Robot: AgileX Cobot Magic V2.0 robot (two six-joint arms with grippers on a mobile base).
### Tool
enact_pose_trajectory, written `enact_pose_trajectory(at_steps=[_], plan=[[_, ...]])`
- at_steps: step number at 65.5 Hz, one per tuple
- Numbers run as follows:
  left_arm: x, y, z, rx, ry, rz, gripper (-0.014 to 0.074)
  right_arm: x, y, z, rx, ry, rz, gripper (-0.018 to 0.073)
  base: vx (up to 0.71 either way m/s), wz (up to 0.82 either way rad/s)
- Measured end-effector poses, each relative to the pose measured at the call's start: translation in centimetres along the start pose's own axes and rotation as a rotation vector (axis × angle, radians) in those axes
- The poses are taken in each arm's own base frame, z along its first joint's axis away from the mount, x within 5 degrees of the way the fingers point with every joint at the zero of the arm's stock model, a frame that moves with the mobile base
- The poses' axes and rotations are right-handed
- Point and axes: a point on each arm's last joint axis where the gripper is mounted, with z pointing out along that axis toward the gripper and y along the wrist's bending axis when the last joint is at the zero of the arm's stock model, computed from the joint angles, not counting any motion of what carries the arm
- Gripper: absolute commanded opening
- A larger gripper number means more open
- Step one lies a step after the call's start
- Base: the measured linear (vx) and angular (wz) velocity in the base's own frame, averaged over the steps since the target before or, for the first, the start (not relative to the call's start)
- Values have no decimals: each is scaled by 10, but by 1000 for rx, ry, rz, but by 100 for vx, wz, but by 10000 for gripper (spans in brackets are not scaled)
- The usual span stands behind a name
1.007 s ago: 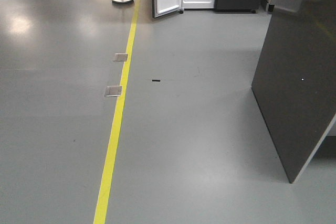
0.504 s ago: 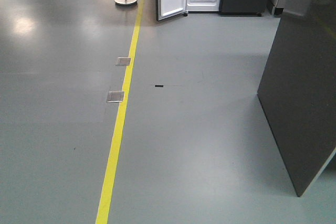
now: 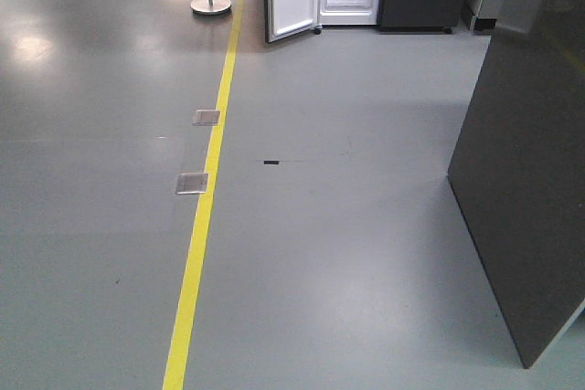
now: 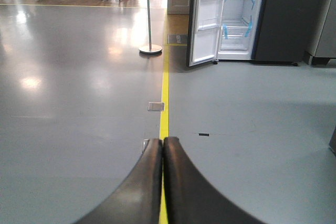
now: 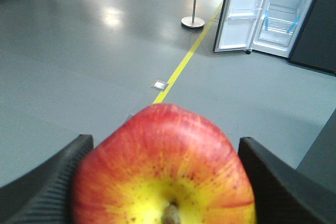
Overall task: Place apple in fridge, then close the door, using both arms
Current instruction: 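Drive toward the open white refrigerator carrying the apple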
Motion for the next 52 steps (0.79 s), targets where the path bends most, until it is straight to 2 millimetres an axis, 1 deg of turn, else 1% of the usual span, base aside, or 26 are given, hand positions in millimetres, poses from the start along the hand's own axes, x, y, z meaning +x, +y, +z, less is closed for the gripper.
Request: enact_pose_trajectory(at_steps=[52], plan=[[0,0,0,0,0,0,-6,0,0,0,0,0,0,77,22,-3]])
